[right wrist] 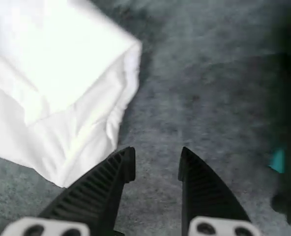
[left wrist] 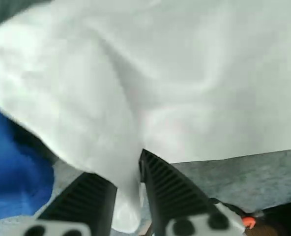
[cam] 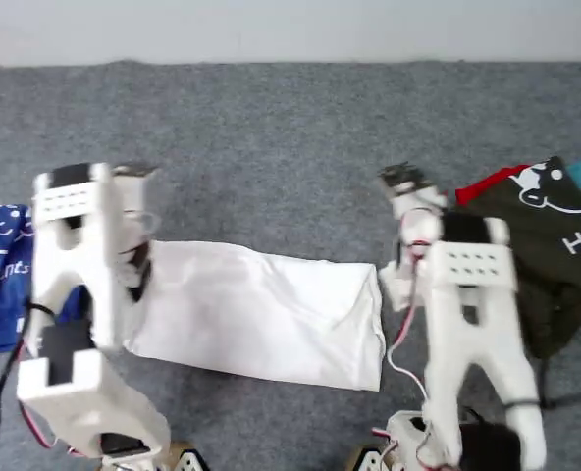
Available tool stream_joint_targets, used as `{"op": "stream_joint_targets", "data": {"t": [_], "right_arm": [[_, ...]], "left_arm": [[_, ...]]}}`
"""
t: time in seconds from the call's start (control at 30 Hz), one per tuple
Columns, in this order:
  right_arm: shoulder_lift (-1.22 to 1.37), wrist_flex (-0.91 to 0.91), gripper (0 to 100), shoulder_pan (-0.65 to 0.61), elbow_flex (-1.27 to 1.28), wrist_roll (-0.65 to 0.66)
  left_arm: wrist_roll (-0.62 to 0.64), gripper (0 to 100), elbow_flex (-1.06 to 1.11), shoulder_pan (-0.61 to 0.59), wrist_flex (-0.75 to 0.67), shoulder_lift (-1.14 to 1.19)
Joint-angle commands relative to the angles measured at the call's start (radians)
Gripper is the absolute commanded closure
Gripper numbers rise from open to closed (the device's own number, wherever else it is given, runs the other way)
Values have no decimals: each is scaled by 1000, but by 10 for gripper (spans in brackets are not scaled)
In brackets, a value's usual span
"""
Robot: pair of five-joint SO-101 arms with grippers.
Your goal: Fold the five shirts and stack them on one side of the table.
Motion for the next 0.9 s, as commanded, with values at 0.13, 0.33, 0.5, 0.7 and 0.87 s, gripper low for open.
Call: {"op": "stream_joint_targets", "data": {"t": [0.13,0.33,0.5,0.7,0.87], "right_arm": [[-176,21,841,189,3,86],[-188,15,841,199,51,86],[-193,18,841,203,52,86],[-193,19,841,203,52,86],[-193,19,841,205,52,84]], "left_arm": [[94,985,1,295,23,-213],[92,985,-65,443,23,-253],[92,985,-84,565,23,-253],[89,985,-87,707,20,-252],[40,985,-84,775,14,-250]]}}
